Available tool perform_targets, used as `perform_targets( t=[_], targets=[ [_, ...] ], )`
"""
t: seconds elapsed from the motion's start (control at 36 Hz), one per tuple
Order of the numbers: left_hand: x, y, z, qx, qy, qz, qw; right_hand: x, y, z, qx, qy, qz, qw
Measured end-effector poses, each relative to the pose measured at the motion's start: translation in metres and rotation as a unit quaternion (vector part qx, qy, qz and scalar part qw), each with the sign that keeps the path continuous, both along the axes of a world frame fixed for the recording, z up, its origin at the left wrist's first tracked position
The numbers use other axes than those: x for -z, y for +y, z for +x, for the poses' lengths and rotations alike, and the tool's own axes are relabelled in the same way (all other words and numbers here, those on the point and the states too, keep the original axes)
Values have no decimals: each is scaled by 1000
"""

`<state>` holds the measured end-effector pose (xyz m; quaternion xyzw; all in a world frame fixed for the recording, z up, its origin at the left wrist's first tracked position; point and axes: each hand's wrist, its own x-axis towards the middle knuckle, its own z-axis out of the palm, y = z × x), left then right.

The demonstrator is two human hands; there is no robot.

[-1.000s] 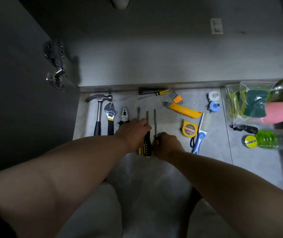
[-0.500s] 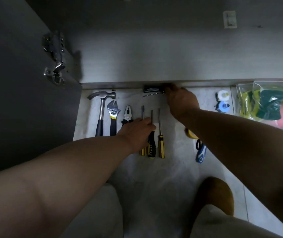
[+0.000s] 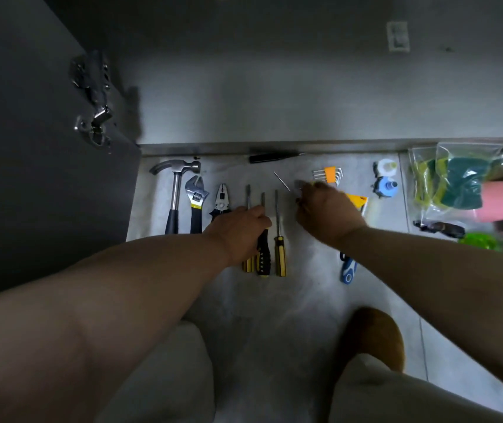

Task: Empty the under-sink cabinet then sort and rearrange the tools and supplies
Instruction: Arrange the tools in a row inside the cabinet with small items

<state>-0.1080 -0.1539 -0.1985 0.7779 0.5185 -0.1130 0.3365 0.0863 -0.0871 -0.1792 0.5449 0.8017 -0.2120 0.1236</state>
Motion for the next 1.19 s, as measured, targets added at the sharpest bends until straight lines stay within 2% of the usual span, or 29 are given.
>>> perform_targets(
  t=[0.06, 0.11, 0.28, 0.39, 0.5, 0.58, 0.72, 0.83, 0.89, 0.94, 1.0, 1.06, 1.19],
  targets=[
    [-1, 1, 0, 6, 1, -1, 1000, -2, -16, 7, 68, -11, -110, 992],
    [-2, 2, 1, 10, 5, -5, 1000, -1, -27, 12, 83, -39, -177, 980],
    [-3, 7, 3, 23, 14, -3, 1000, 2, -42, 12, 113, -53, -241, 962],
    [-1, 6, 4, 36, 30, 14, 999, 4, -40, 9, 105, -62, -223, 967],
    [0, 6, 6, 45, 35, 45, 997, 5, -28, 24, 112, -70, -101, 986],
    [2, 7, 8, 42, 24, 59, 997, 6, -19, 46, 65, -73, -27, 995],
    [4, 7, 15, 41, 6, 63, 997, 11, -18, 74, 10, -127, -54, 990],
    [4, 8, 23, 33, -34, 50, 998, 14, -24, 75, 27, -103, -30, 994],
    [2, 11, 28, -1, -69, 33, 997, 13, -24, 71, 28, -61, -22, 997],
    [-1, 17, 35, -82, -120, -2, 989, 10, -20, 64, 38, 13, -32, 999],
    [-4, 26, 45, -192, -191, -58, 961, 6, -15, 54, 36, 91, -49, 994],
    [-7, 35, 55, -278, -239, -103, 925, 5, -9, 43, 26, 128, -46, 990],
    [-7, 45, 61, -335, -222, -97, 910, 11, 8, 28, 90, 145, -27, 985]
  ],
)
